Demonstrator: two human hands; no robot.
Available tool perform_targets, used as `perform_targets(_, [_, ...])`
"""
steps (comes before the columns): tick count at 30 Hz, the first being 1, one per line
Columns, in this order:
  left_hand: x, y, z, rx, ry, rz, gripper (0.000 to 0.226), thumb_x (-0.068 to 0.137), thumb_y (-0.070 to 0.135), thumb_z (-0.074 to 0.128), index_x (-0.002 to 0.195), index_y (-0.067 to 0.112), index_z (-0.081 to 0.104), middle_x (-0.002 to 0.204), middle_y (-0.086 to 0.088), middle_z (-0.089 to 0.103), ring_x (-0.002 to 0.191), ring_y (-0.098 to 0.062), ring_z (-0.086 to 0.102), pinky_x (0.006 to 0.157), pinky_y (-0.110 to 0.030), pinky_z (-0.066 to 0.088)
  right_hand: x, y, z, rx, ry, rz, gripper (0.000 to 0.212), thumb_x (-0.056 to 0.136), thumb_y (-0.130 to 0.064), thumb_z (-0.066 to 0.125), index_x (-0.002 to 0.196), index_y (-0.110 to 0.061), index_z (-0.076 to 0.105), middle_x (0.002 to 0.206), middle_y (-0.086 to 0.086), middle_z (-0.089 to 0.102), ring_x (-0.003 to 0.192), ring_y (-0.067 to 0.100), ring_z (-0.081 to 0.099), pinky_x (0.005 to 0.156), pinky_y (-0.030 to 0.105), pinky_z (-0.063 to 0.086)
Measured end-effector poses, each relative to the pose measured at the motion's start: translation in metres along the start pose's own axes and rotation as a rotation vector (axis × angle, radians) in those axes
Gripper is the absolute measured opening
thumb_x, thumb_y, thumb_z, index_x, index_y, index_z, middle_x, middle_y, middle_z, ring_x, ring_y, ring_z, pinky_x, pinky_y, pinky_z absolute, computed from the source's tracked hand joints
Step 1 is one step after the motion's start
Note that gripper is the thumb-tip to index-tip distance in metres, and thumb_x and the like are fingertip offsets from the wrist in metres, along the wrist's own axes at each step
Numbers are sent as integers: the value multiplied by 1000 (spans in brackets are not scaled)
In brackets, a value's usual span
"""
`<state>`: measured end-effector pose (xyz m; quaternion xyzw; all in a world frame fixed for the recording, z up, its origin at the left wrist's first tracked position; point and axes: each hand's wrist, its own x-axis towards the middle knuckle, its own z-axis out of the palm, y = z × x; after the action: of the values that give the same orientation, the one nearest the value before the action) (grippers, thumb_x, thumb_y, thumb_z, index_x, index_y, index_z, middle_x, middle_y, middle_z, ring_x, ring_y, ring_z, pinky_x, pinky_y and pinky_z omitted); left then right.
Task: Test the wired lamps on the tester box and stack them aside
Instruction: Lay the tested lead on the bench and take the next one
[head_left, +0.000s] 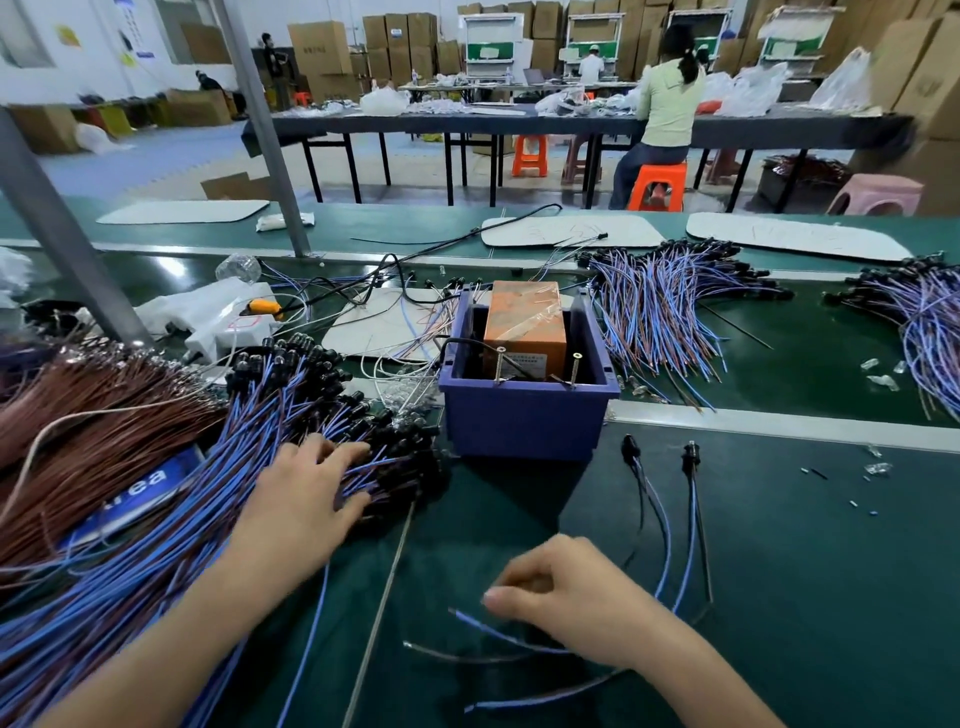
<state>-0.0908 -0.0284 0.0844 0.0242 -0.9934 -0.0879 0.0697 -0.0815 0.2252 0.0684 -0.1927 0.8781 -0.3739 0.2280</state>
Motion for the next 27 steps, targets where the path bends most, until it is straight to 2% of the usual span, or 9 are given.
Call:
perform_targets(3, [4, -18, 10, 20, -38, -73, 37, 91, 22, 61, 127, 17, 57, 119, -1, 41, 100, -20, 48, 87, -30, 43, 3, -13, 4, -11, 20, -66, 24, 88, -40, 61, 101, -24, 74, 96, -9, 74, 85, -4, 63, 79, 15, 49])
perform_targets(5, [7, -20, 11, -104, 21, -67, 23, 88, 8, 64, 110, 10, 67, 111, -1, 41, 87, -18, 49, 77, -27, 40, 6, -21, 6, 46, 42, -95, 22, 90, -37, 61, 101, -24, 74, 92, -13, 72, 82, -8, 62, 74, 10, 47])
perform_targets(8, [16, -22, 5, -158, 48, -133, 20, 85, 2, 63, 102, 12, 69, 116, -7, 47, 90, -21, 50, 81, -27, 40, 10, -25, 9, 92, 75, -117, 19, 90, -34, 61, 98, -24, 75, 80, -16, 68, 70, -11, 58, 65, 5, 41])
perform_targets(12, [30, -26, -6, -120, -15, -183, 17, 85, 1, 62, 91, 14, 71, 106, -10, 63, 88, -25, 59, 80, -29, 43, 13, -21, 4, 224, 162, -98, 13, 89, -28, 63, 91, -23, 75, 76, -11, 71, 75, 0, 64, 71, 15, 49])
perform_targets(15, [38, -32, -12, -199, 38, -228, 10, 83, 5, 65, 89, 13, 66, 86, -6, 67, 81, -22, 59, 70, -25, 39, 14, -14, -3, 352, 264, -62, 14, 90, -21, 62, 85, -20, 75, 78, -2, 74, 80, 15, 68, 79, 29, 53])
perform_targets(19, [55, -31, -8, -164, 0, -299, 23, 86, 29, 68, 102, 15, 60, 97, -9, 67, 92, -28, 60, 81, -35, 49, 15, -14, -7, 500, 297, -8, 20, 91, -14, 59, 79, -19, 74, 75, 0, 75, 72, 14, 69, 65, 17, 51])
perform_targets(21, [65, -26, -3, -79, 15, -300, 17, 88, 27, 64, 102, 16, 62, 103, -9, 66, 98, -31, 60, 83, -41, 51, 15, -16, -4, 524, 291, -7, 21, 92, -14, 58, 79, -18, 74, 75, 1, 74, 70, 12, 69, 63, 15, 51])
perform_targets(24, [70, -18, -2, -42, 116, -290, 12, 89, 24, 59, 97, 20, 67, 103, -7, 63, 96, -31, 60, 76, -40, 51, 12, -17, 0, 561, 281, -13, 22, 94, -14, 57, 80, -17, 74, 75, 1, 74, 69, 11, 68, 61, 15, 49])
perform_targets(27, [69, -4, -17, -256, 341, -215, 14, 93, 20, 57, 100, 12, 67, 100, -10, 63, 89, -28, 60, 76, -37, 52, 8, -18, -1, 667, 293, 6, 21, 95, -18, 56, 86, -16, 74, 78, 4, 74, 68, 12, 67, 58, 17, 48])
